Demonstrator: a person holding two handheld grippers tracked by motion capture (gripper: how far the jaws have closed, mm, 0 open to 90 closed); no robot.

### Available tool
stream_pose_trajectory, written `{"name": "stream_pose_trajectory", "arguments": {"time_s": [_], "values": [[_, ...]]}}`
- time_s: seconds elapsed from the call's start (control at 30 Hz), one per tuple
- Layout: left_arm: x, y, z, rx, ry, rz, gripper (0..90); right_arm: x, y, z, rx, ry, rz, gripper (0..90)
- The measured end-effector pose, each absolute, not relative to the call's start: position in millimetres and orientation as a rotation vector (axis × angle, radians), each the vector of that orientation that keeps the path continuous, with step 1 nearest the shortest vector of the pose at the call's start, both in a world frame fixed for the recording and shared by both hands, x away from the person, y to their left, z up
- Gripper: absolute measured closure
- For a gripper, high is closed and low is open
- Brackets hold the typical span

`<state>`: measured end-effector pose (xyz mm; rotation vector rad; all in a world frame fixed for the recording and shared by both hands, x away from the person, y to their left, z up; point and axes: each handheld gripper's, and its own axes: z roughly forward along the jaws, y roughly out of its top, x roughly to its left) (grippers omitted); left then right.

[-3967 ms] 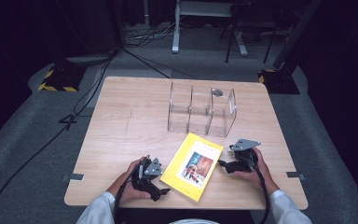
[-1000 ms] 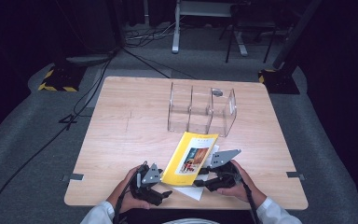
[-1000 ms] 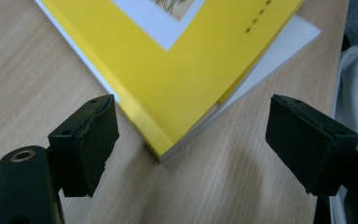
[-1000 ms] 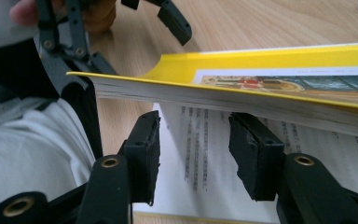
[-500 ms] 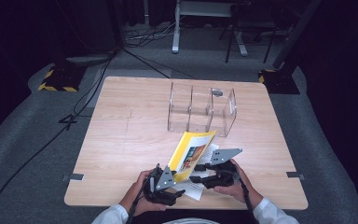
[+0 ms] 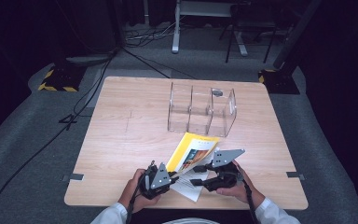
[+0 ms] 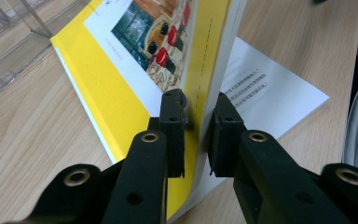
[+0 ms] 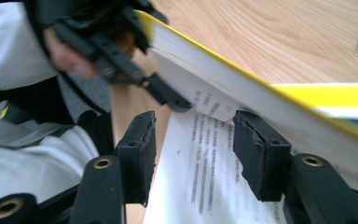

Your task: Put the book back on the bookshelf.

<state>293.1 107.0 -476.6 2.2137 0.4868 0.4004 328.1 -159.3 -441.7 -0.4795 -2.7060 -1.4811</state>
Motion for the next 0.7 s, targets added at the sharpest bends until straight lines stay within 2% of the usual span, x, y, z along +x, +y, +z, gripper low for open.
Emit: {"name": "stream_pose_trajectory", "arguments": {"time_s": [0.17,0.3,0.47,0.7], "values": [[296,121,-475,2.210,0.490,0.366,79.5,320,-167,-430,-0.343,-2.743,-1.555,49.4],[299,134,-475,2.208,0.489,0.329,79.2,317,-174,-413,-0.284,-2.767,-1.675,45.9],[300,138,-475,2.222,0.471,0.326,79.3,322,-168,-402,-0.217,-2.846,-1.721,40.6],[305,150,-475,2.218,0.460,0.284,78.6,342,-152,-406,-0.112,-2.885,-1.674,40.0]]}}
